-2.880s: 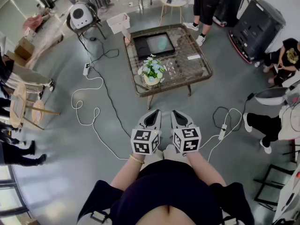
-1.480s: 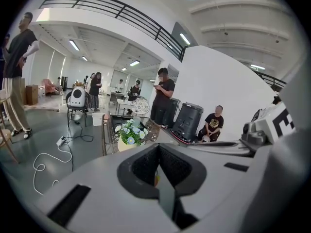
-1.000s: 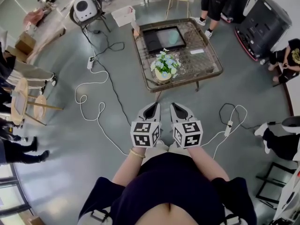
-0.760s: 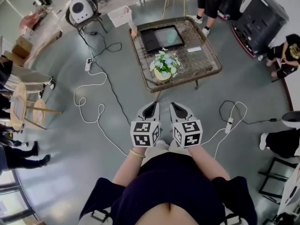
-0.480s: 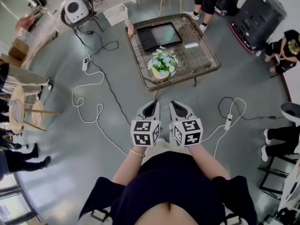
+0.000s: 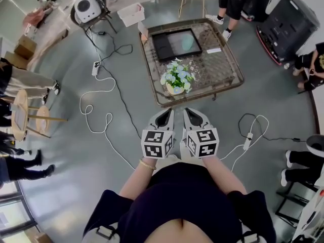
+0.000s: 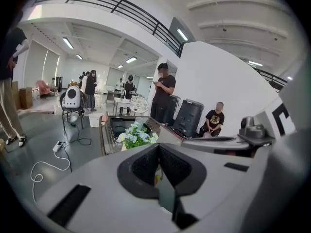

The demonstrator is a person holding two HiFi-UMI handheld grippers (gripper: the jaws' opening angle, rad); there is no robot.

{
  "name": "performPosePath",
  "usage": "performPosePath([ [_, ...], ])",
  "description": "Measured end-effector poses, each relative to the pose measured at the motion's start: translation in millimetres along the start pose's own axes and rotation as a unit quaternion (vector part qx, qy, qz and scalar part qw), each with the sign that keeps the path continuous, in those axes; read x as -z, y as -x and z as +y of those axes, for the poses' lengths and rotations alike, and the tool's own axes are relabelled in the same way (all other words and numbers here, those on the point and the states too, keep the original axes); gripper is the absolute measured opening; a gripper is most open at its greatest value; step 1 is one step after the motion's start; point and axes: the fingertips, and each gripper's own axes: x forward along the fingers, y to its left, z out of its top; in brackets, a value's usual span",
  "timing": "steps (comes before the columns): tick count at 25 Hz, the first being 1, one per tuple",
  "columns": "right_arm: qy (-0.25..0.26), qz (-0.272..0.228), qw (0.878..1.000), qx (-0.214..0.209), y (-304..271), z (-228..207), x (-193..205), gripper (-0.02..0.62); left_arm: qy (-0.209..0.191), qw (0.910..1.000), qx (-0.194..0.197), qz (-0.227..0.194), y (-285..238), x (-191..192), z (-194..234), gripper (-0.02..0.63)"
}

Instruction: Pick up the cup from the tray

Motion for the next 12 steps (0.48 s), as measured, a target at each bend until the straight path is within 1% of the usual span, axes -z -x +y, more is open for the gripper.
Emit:
performPosePath([
  [3, 0.005, -0.002, 1.0, -0.004, -16.2, -17.7, -13.1, 0.009, 0.001, 1.0, -0.005, -0.003, -21.5, -8.8, 4.4, 0.008],
  [6, 0.009, -0.004, 1.0, -0.005, -29.3, -38.6, -28.4, 0.009, 0.014, 0.9999, -0.007, -0.004, -45.3, -20.2, 7.0, 0.008],
  [12, 0.017, 0.004, 1.0, -0.009, -54.2, -82.0, -60.6, 0.009, 0.023, 0.9996, -0.015, -0.007, -95.3, -51.3, 7.6, 0.008],
])
